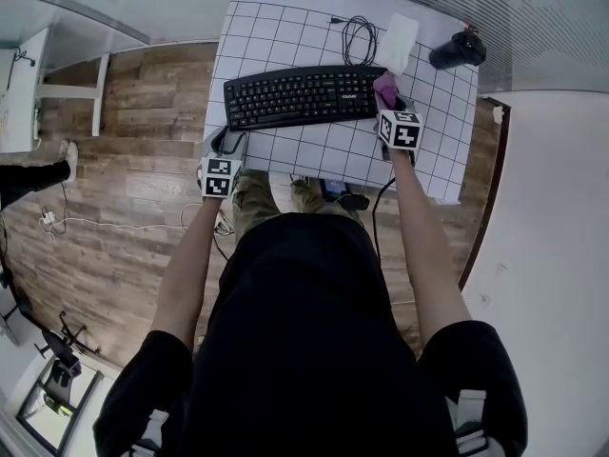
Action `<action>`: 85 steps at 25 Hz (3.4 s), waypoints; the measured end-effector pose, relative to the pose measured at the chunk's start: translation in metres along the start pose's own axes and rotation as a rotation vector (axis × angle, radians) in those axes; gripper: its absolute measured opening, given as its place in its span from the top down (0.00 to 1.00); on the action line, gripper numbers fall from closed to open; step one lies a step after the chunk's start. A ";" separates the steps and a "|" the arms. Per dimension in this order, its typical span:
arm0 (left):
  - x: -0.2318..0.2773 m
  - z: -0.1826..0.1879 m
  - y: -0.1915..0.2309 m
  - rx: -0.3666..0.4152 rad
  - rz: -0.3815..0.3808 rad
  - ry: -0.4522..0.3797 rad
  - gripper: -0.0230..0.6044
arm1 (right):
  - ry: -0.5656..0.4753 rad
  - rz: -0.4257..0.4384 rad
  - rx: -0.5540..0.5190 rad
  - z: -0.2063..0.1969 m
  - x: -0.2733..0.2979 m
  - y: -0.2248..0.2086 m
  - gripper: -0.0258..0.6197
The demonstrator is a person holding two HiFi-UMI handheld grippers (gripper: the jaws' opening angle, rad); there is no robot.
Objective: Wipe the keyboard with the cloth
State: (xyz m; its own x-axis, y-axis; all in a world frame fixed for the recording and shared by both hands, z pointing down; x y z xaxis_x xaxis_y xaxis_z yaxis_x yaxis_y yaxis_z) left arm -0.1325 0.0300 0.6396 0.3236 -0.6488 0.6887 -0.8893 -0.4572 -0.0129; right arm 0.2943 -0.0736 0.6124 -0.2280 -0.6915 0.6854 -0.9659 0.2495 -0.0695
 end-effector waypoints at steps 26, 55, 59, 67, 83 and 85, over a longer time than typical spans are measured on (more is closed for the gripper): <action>0.000 0.000 0.000 0.003 0.002 -0.001 0.69 | 0.005 -0.062 0.031 0.000 0.001 0.009 0.79; 0.000 0.000 -0.001 0.004 0.002 -0.003 0.69 | 0.015 -0.046 0.015 -0.001 0.002 0.025 0.79; 0.000 0.000 -0.001 0.009 0.004 -0.002 0.69 | 0.017 -0.042 0.014 -0.001 0.002 0.028 0.79; 0.001 -0.004 0.000 0.006 0.004 -0.005 0.69 | 0.012 -0.040 0.013 -0.002 0.002 0.036 0.79; 0.000 -0.001 -0.001 0.009 0.006 -0.007 0.69 | 0.011 -0.043 0.034 -0.002 0.003 0.038 0.79; 0.000 -0.001 -0.001 0.010 0.007 -0.007 0.69 | 0.008 -0.045 0.038 -0.002 0.003 0.039 0.79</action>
State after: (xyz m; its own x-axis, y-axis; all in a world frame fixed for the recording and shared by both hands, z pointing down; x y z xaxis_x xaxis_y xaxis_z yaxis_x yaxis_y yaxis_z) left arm -0.1316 0.0307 0.6404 0.3198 -0.6559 0.6838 -0.8882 -0.4589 -0.0248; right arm 0.2560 -0.0641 0.6134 -0.1833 -0.6959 0.6944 -0.9791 0.1924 -0.0657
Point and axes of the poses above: the fingertips, and each gripper's own axes: x forward along the fingers, y to its left, z out of its top, the point moved 7 cm from there along -x, backward along the fingers, and after that the axes turned 1 degree about -y, right-handed, at the moved point
